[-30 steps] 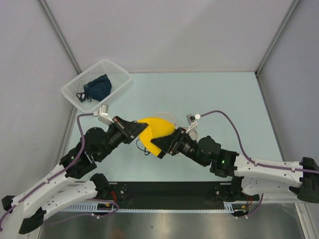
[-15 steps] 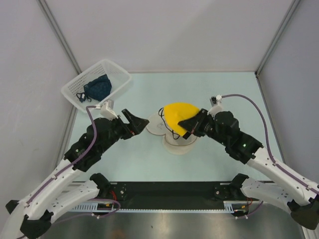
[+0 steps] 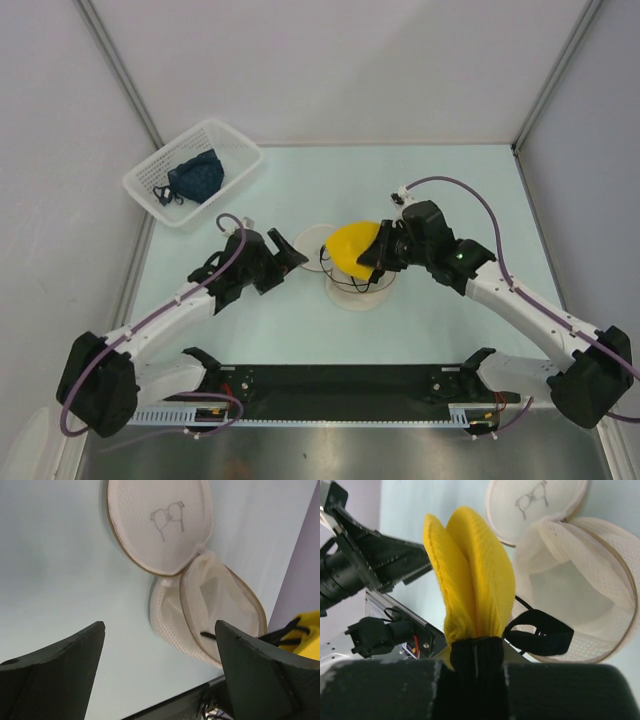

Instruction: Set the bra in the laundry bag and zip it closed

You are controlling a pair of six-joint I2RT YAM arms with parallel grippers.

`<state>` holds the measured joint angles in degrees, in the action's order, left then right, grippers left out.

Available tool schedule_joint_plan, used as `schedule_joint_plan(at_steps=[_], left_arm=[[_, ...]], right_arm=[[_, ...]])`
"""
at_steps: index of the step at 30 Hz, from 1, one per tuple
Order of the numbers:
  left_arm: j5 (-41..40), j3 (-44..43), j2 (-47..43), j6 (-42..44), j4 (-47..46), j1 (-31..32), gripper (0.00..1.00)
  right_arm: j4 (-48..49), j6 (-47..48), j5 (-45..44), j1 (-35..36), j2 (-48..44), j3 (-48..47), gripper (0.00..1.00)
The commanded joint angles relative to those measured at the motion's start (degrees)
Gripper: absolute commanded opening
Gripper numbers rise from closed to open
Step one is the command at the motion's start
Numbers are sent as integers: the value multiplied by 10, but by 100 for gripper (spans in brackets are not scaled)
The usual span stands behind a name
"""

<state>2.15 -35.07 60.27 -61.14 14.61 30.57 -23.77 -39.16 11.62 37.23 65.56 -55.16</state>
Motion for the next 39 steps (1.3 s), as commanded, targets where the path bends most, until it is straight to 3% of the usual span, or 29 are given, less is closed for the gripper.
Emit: schedule_joint_plan(at_steps=[1,9,15,21,24,25,27,29,31,39], left_arm=[[20,-9,71,-40,-91,-16,94],[20,-19,185,-76,-166,-23,91],[9,-51,255,-68,-178,-23,81],[-5,-56,291,-59,-208,-23,65],[-9,-69,303,-33,-216,-23,51],[-11,-73,303,-17,-221,-23,41],[-21,-76,291,-1,-225,-23,30],[-38,-78,273,30,-228,-22,9],[-57,-76,238,54,-228,-17,0],[-93,-79,123,117,-229,51,0]], right_arm=[[-36,34,2,-1,7,-31,0],[-42,44,-41,-1,33,-42,0],[-65,60,-82,-1,26,-75,0],[-85,72,-106,-1,36,-97,0],[-82,76,-114,-2,41,-94,0],[-83,77,-115,-1,44,-90,0],[-82,79,-115,0,44,-83,0],[-85,83,-137,4,43,-74,0],[-94,88,-151,7,43,-73,0],[-114,62,-200,56,41,-56,0]])
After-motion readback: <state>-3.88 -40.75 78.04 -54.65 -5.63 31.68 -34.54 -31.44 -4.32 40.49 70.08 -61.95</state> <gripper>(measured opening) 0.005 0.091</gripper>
